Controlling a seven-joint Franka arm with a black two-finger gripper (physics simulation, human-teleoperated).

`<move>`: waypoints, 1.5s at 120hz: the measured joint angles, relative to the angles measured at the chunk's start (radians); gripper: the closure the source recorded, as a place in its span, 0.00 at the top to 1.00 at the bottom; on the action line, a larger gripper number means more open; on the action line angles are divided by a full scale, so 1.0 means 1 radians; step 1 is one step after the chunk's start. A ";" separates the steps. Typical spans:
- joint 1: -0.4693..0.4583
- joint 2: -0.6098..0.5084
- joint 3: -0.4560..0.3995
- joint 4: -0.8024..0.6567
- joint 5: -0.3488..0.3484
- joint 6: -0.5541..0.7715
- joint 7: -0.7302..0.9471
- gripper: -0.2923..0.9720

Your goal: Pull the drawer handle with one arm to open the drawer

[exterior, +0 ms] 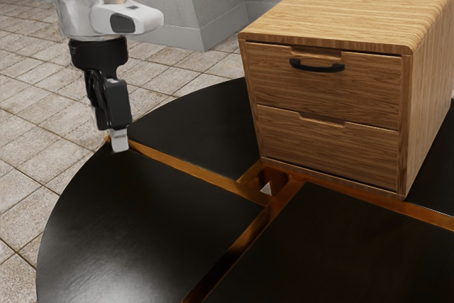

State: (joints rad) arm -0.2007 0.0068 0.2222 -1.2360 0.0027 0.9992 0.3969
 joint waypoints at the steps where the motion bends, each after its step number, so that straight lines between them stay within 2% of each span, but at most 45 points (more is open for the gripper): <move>1: 0.001 0.001 0.000 -0.001 -0.001 0.011 0.008 0.77; 15: 0.018 0.009 -0.004 -0.004 -0.016 0.125 0.128 0.77; 34: 0.065 0.033 -0.026 0.005 -0.022 0.204 0.293 0.77; 46: 0.095 0.141 -0.062 0.141 -0.049 0.248 0.422 0.77; 58: 0.027 0.197 -0.142 0.205 0.043 0.340 0.553 0.77; 67: -0.004 0.259 -0.175 0.278 0.084 0.404 0.642 0.77; 81: -0.024 0.290 -0.185 0.313 0.113 0.485 0.758 0.77; 98: -0.037 0.382 -0.190 0.420 0.120 0.551 0.859 0.77; 106: -0.037 0.387 -0.192 0.433 0.110 0.571 0.899 0.73; 127: -0.029 0.458 -0.216 0.439 0.093 0.647 0.977 0.55; 145: -0.022 0.477 -0.216 0.440 0.070 0.721 1.033 0.41; 180: 0.019 0.520 -0.217 0.444 0.057 0.838 1.120 0.32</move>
State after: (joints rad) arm -0.1821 0.5265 0.0050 -0.7918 0.0601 1.8368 1.5169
